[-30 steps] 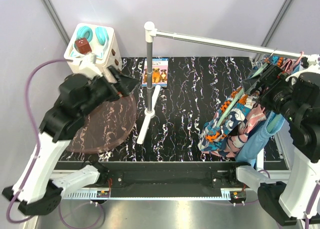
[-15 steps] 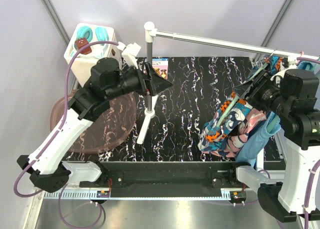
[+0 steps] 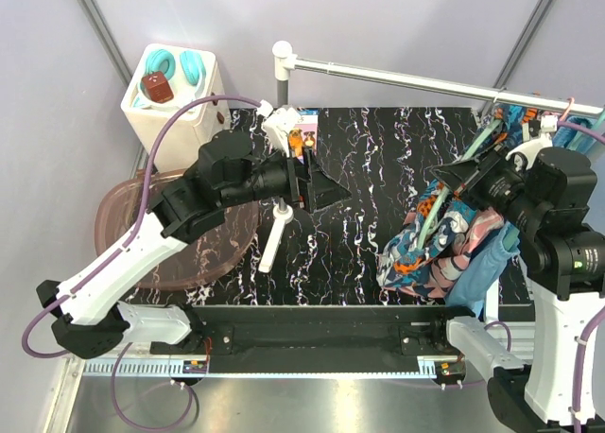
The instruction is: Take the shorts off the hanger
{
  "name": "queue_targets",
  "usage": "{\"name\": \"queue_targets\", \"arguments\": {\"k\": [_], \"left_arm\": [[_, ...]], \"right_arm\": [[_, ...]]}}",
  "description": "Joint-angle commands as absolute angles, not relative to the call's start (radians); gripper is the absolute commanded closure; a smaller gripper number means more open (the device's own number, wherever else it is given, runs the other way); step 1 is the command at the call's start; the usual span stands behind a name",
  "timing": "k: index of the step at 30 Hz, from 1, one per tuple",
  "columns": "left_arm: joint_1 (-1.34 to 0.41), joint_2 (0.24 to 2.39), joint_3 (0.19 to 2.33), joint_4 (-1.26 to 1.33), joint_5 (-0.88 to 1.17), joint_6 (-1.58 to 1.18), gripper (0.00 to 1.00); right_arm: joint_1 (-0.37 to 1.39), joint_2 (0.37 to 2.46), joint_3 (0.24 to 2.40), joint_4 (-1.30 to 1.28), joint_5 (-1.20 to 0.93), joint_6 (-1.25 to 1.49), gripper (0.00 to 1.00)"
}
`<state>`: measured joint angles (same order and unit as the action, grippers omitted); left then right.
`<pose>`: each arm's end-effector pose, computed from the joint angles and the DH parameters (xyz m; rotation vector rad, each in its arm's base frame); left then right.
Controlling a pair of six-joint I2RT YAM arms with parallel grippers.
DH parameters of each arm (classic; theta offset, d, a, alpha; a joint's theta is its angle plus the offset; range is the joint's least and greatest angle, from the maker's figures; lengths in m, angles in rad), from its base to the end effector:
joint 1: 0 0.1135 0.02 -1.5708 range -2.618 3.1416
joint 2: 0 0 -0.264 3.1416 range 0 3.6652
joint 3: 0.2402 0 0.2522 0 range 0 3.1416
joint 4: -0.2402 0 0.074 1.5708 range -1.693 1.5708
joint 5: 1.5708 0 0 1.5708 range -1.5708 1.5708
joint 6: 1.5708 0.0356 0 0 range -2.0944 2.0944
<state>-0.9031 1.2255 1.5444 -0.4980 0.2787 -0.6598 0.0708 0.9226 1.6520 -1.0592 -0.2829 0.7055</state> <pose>0.1477 -0.2031 0.4764 0.4622 1.9029 -1.3378 0.1046 0.0174 0.4969 0.4215 1.9214 0.7873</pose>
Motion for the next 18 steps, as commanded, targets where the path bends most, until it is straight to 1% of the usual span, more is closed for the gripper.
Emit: {"name": "queue_targets", "arguments": {"k": [1, 4, 5, 6, 14, 18], "left_arm": [[-0.933, 1.186, 1.536, -0.433, 0.236, -0.663, 0.21], [-0.956, 1.169, 1.522, -0.434, 0.213, -0.669, 0.21], [-0.962, 1.158, 1.516, -0.433, 0.206, -0.675, 0.21], [-0.972, 1.151, 1.503, -0.433, 0.196, -0.678, 0.21], [-1.034, 1.101, 1.462, -0.436, 0.187, -0.692, 0.21], [-1.081, 1.092, 1.456, -0.436, 0.186, -0.696, 0.21]], "right_arm": [[0.069, 0.896, 1.677, -0.885, -0.356, 0.703, 0.94], [0.069, 0.902, 1.709, -0.862, -0.383, 0.689, 0.96], [0.069, 0.905, 1.713, -0.848, -0.396, 0.687, 0.99], [0.069, 0.913, 1.718, -0.836, -0.420, 0.690, 1.00], [0.067, 0.928, 1.695, -0.661, -0.551, 0.775, 1.00], [0.069, 0.923, 1.690, -0.601, -0.662, 0.810, 1.00]]}}
